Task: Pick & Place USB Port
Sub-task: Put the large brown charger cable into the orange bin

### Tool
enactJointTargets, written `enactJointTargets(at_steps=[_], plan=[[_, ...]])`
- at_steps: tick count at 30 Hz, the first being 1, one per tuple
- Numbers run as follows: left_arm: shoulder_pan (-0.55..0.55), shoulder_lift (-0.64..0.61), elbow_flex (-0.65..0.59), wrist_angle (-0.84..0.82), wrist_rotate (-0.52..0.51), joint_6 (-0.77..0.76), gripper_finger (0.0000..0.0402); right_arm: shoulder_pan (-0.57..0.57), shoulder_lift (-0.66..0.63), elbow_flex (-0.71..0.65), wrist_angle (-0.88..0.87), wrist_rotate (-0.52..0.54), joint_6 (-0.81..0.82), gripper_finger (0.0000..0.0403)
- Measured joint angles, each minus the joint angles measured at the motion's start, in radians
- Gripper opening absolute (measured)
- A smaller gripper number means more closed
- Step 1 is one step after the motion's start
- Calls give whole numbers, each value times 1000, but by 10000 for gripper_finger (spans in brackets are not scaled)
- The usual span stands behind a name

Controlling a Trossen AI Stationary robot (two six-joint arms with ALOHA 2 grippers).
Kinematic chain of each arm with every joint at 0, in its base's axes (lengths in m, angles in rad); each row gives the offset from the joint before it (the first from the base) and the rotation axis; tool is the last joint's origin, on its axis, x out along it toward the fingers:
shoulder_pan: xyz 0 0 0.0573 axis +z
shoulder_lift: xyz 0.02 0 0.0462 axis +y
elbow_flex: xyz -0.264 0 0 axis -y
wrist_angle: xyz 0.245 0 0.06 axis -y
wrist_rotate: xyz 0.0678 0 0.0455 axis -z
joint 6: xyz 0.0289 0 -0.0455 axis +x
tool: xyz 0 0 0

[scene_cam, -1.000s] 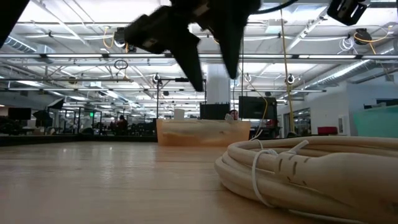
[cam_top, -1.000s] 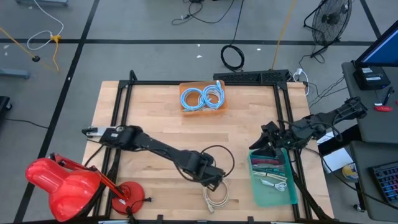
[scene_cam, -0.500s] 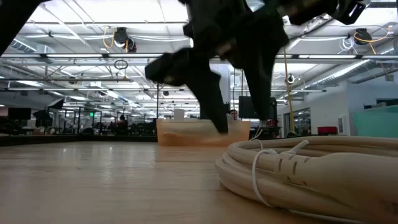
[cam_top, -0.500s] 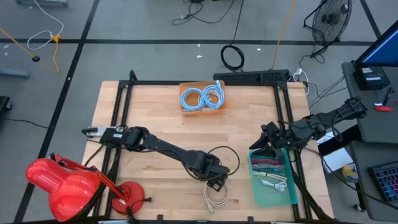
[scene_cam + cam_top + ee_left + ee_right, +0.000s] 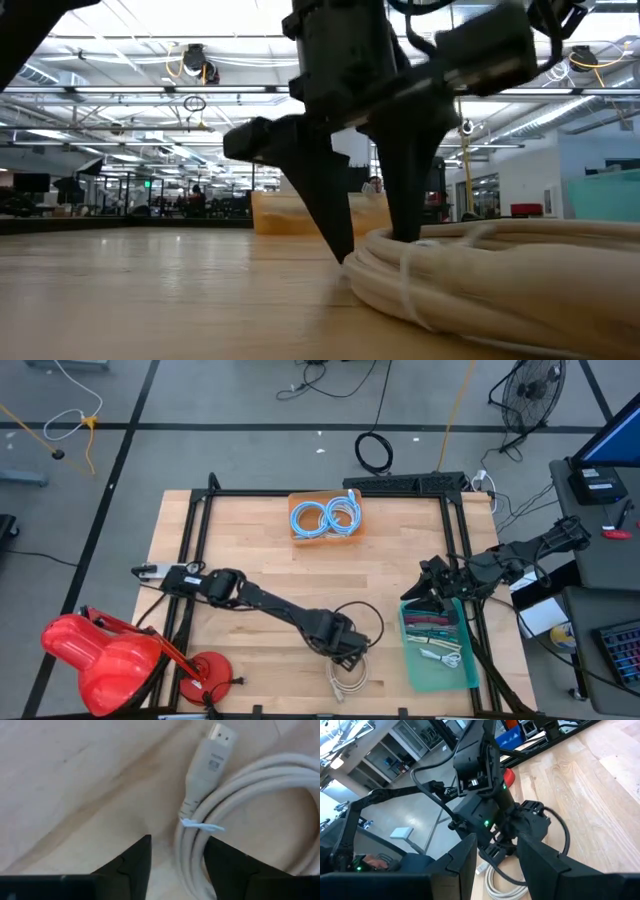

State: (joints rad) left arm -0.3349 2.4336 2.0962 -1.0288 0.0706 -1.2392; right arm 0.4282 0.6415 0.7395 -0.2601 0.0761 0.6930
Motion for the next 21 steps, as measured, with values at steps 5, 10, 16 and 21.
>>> enactJointTargets(at_steps=[5, 10, 16, 21], plan=[[21, 7, -9, -8, -12, -157, 97, 0, 0, 0, 0, 0, -2, 135], [35, 5, -13, -13, -104, -477, 31, 0, 0, 0, 1, -1, -1, 135], [42, 5, -15, -10, -234, -793, 31, 14, 0, 0, 1, -2, 1, 135], [42, -2, -17, -17, -294, -943, 31, 34, 0, 0, 1, -1, 1, 135]])
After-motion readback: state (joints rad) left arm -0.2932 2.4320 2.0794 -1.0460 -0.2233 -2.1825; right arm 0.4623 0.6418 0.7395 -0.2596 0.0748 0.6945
